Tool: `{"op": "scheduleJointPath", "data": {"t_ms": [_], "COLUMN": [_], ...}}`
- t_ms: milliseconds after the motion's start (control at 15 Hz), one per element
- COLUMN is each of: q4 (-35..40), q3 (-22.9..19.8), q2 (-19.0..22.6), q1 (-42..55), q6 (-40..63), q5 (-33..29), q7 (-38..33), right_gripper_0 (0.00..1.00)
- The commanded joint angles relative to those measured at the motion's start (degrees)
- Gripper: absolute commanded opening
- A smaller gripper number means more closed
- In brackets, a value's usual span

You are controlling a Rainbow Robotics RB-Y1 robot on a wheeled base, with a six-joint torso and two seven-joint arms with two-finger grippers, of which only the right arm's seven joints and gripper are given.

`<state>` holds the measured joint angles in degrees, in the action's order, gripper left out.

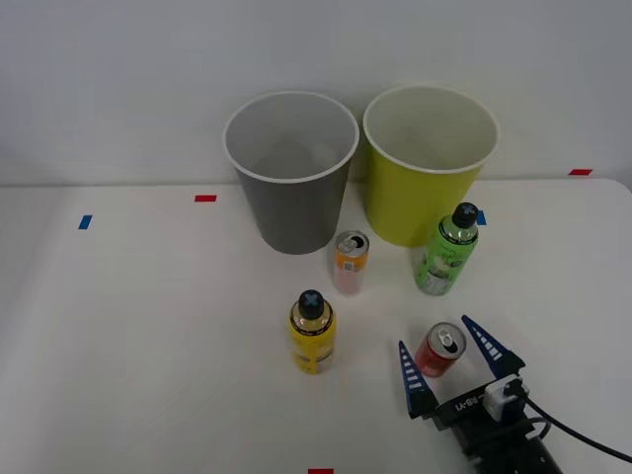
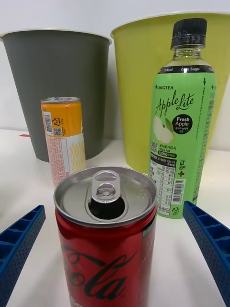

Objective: Put cans in the gray bin, plastic bottles in the light green bin

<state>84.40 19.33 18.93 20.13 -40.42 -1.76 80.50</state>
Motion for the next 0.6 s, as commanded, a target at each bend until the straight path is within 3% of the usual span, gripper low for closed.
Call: {"op": "scheduleJointPath", "data": {"t_ms": [67,600], "q4": [0.0,0.0], "q3": [0.0,1.2], "q2": [0.1,0.5], "q1": [0.0,0.1], "q6": [0.0,-1.1], "q5": [0.0,2.3], "q7": [0.2,0.4], "right_gripper_0": [1.00,1.00]}}
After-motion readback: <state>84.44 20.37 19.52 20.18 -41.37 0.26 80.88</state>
